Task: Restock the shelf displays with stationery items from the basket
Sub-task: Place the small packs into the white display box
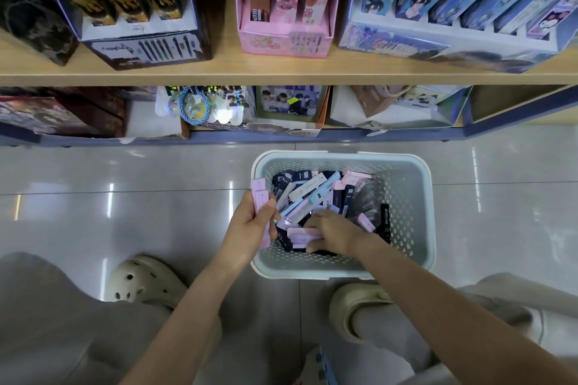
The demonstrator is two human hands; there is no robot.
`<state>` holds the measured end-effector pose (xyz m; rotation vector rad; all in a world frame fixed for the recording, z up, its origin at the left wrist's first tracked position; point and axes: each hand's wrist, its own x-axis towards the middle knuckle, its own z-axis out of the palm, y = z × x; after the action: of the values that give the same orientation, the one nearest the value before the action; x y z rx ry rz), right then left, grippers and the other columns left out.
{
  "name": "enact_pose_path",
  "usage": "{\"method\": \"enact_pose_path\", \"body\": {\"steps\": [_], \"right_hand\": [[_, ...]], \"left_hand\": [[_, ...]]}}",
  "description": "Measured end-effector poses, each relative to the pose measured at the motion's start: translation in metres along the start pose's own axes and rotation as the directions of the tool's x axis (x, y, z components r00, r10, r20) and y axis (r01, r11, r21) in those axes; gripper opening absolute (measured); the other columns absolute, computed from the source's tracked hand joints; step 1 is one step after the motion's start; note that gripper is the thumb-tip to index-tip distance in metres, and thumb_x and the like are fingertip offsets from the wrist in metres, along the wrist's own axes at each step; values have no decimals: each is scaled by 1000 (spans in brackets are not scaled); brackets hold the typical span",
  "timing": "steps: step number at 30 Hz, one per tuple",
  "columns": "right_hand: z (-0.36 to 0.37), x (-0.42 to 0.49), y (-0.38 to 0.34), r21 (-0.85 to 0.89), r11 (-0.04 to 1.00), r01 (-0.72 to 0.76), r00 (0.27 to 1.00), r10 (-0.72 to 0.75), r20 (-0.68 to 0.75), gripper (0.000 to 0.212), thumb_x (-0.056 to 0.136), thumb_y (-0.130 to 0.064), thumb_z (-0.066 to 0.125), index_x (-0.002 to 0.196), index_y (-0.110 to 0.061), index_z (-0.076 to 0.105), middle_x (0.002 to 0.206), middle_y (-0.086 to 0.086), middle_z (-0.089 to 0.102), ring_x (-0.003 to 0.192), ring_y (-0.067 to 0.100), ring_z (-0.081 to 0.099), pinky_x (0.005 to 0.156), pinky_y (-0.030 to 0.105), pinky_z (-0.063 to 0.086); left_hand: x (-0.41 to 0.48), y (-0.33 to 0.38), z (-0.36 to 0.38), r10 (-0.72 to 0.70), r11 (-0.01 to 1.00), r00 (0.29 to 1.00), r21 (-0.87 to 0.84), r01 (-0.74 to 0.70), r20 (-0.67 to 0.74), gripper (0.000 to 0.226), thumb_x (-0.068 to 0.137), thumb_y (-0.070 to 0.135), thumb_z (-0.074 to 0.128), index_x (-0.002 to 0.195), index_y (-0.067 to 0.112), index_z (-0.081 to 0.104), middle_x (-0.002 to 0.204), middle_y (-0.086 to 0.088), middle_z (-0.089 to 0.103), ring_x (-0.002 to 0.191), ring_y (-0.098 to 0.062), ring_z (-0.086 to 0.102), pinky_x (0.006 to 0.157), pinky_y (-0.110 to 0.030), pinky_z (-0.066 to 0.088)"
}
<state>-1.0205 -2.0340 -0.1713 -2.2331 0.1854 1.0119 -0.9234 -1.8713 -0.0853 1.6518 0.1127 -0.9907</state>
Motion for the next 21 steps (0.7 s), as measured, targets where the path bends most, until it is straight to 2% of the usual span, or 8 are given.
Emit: {"method": "enact_pose_path", "body": {"steps": [2, 6, 10, 12, 14, 16, 18, 21], "right_hand": [[0, 1, -3, -55, 998, 13, 999, -11, 39, 46, 88, -36, 63, 125, -8, 58, 111, 15, 56, 107, 30, 51, 86, 31, 35], [5, -5, -7, -93, 996, -10, 999, 14, 37, 43, 99, -33, 46, 128, -2, 51, 124, 17, 50, 115, 28, 44, 94, 31, 30], [1, -19, -10, 101, 991, -86, 996, 89, -26, 37, 102, -24, 39, 128, 1, 45, 127, 19, 50, 117, 32, 48, 90, 32, 38], [-7, -29, -17, 276, 955, -109, 987, 138, -88, 40, 103, -21, 36, 136, 1, 38, 133, 19, 50, 111, 23, 53, 83, 26, 38], [-15, -39, -28, 431, 897, -96, 968, 184, -168, 40, 103, -25, 36, 134, 0, 37, 122, 16, 59, 90, 14, 55, 78, 23, 38], [-21, -47, -41, 515, 856, -43, 944, 204, -260, 36, 102, -28, 37, 122, 0, 43, 102, 13, 63, 75, 11, 55, 74, 27, 41], [-22, -49, -54, 531, 847, 7, 925, 196, -325, 29, 101, -28, 38, 110, -2, 45, 91, 8, 60, 71, 12, 55, 71, 29, 45], [-18, -45, -71, 505, 862, 33, 912, 180, -368, 17, 102, -20, 38, 104, -4, 42, 82, 0, 46, 66, 13, 45, 67, 31, 40]], "left_hand": [[-1, 1, 1, 5, 1000, 1000, 11, -5, 4, 14, 99, 8, 43, 87, 15, 46, 68, -3, 53, 43, -8, 46, 48, -25, 39], [-3, 1, 1, 17, 999, 1000, 46, -16, -19, 17, 98, 8, 46, 83, 15, 46, 58, 0, 50, 42, -8, 42, 49, -23, 39], [-6, -2, 4, 22, 998, 997, 66, -17, -79, 19, 95, 13, 54, 78, 16, 46, 46, 3, 45, 38, -8, 37, 42, -20, 36], [-9, -5, 9, 21, 996, 996, 85, -14, -90, 19, 96, 18, 53, 79, 12, 46, 47, -1, 45, 38, -10, 40, 41, -20, 37], [-10, -7, 17, -6, 998, 995, 57, 12, -100, 16, 98, 17, 49, 85, 8, 48, 57, -4, 56, 44, -9, 54, 47, -17, 46], [-10, -8, 27, -88, 989, 993, -123, 78, -76, 8, 98, 13, 48, 93, 9, 51, 78, -7, 66, 67, -12, 67, 61, -18, 54], [-9, -7, 34, -148, 952, 988, -276, 133, -34, 7, 98, 13, 48, 99, 12, 55, 93, -4, 70, 87, -17, 68, 71, -23, 56], [-8, -4, 41, -198, 919, 980, -347, 185, -2, 16, 100, 17, 45, 106, 16, 60, 95, -4, 70, 83, -16, 65, 66, -25, 55]]}}
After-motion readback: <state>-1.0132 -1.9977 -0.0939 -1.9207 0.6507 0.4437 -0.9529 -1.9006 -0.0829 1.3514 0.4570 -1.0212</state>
